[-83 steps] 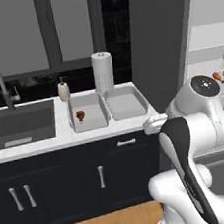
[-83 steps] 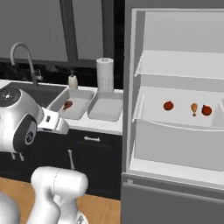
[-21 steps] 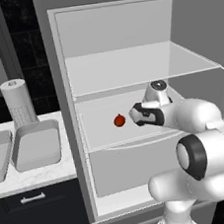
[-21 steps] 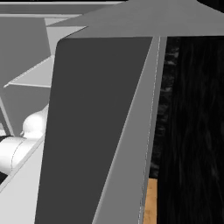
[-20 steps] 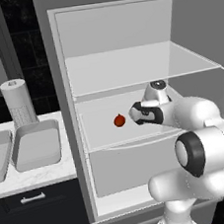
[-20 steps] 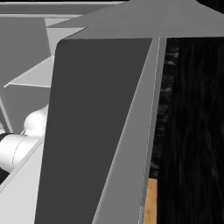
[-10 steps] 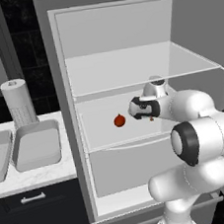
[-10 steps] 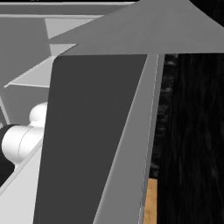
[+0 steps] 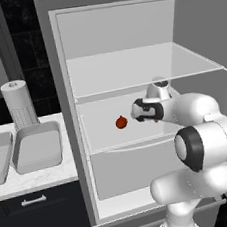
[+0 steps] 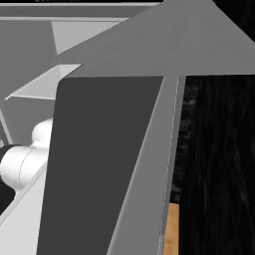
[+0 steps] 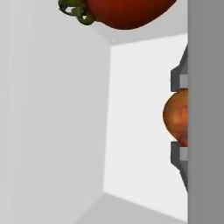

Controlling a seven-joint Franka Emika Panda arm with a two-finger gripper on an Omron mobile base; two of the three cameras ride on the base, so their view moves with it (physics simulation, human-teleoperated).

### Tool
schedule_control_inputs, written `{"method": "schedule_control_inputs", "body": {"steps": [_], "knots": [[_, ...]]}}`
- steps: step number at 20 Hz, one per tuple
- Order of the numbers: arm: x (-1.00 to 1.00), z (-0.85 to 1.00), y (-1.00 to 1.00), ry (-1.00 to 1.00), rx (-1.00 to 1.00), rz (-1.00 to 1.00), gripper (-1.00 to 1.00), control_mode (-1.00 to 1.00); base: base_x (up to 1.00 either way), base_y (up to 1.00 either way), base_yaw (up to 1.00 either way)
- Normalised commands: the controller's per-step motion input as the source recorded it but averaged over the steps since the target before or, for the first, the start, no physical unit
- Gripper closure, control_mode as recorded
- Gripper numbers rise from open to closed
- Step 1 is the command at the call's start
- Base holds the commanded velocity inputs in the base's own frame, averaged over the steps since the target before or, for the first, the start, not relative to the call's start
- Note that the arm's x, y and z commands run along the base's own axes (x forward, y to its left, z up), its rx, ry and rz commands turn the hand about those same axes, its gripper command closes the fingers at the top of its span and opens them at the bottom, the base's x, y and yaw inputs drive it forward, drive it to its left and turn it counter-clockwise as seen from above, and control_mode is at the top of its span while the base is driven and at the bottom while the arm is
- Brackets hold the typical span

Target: Place one tomato and one chicken drumstick in each tupperware on the nearby counter, to pack two identical lunches.

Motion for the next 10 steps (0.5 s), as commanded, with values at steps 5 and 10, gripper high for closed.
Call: {"method": "schedule_control_inputs", "body": {"steps": [5,10], "knots": [[-1.00,-0.74,0.00,0.02,0.00,0.00,1.00,-1.00,0.00,0.00,0.00],[-1.00,-0.10,0.00,0.13,0.02,0.00,1.00,-1.00,0.00,0.00,0.00]]}}
